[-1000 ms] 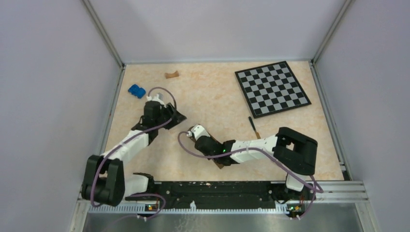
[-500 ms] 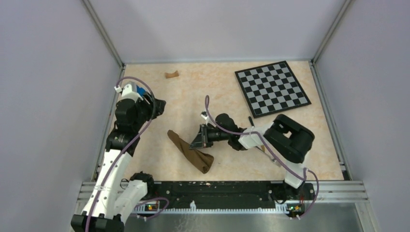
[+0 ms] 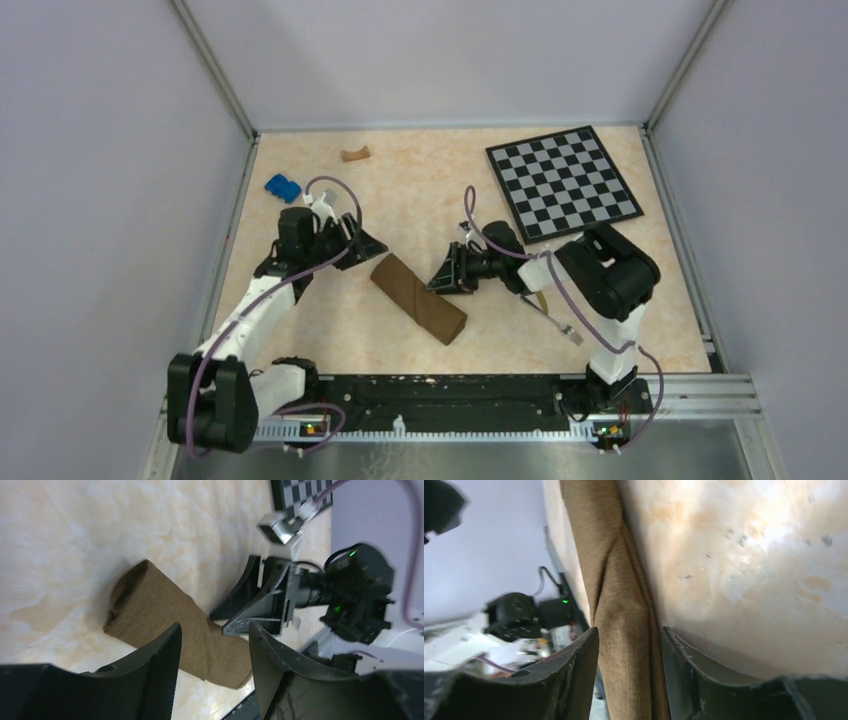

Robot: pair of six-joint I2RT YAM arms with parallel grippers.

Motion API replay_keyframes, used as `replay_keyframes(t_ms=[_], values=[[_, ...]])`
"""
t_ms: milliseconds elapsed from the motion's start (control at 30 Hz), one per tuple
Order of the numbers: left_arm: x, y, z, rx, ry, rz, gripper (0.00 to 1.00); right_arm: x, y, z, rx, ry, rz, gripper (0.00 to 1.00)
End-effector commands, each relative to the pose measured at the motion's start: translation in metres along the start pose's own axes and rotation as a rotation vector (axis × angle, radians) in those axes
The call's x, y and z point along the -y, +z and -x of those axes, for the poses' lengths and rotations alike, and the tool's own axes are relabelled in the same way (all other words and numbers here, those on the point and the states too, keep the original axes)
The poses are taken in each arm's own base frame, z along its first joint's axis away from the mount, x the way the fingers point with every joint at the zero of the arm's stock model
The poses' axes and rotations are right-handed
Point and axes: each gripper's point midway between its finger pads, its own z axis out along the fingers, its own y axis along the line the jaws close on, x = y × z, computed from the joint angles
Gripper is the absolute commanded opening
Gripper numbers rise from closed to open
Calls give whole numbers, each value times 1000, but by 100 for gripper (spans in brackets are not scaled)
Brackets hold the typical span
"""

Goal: Fold the napkin into a case and place the utensils inside
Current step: Turn over the smaller rectangle-folded napkin at the center of the board, then move the smaller rectangle folded napkin to the center of the board.

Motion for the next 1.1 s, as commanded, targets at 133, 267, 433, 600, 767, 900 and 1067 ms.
replay_keyframes(t_ms=[133, 267, 433, 600, 767, 900, 1067], values=[[34, 44, -33, -150, -72, -297, 53, -11, -71, 23, 45, -529, -429, 55], [19, 70, -42, -168, -126, -261, 46, -44, -57, -33, -94, -583, -302, 49], [-39, 91, -53, -113, -148, -34, 41, -19, -51, -71, -102, -493, -238, 39], [-75, 104, -72, -164, -117, 67, 39, 27, -54, -80, -99, -468, -367, 36], [-64, 100, -54, -156, -43, 74, 43, -11, -58, -70, -70, -517, -338, 39], [-38, 83, -36, -131, 19, 37, 53, -22, -61, -62, -42, -533, -348, 47], [5, 52, -17, -78, 101, -65, 57, 16, -48, -70, -47, -534, -435, 53]])
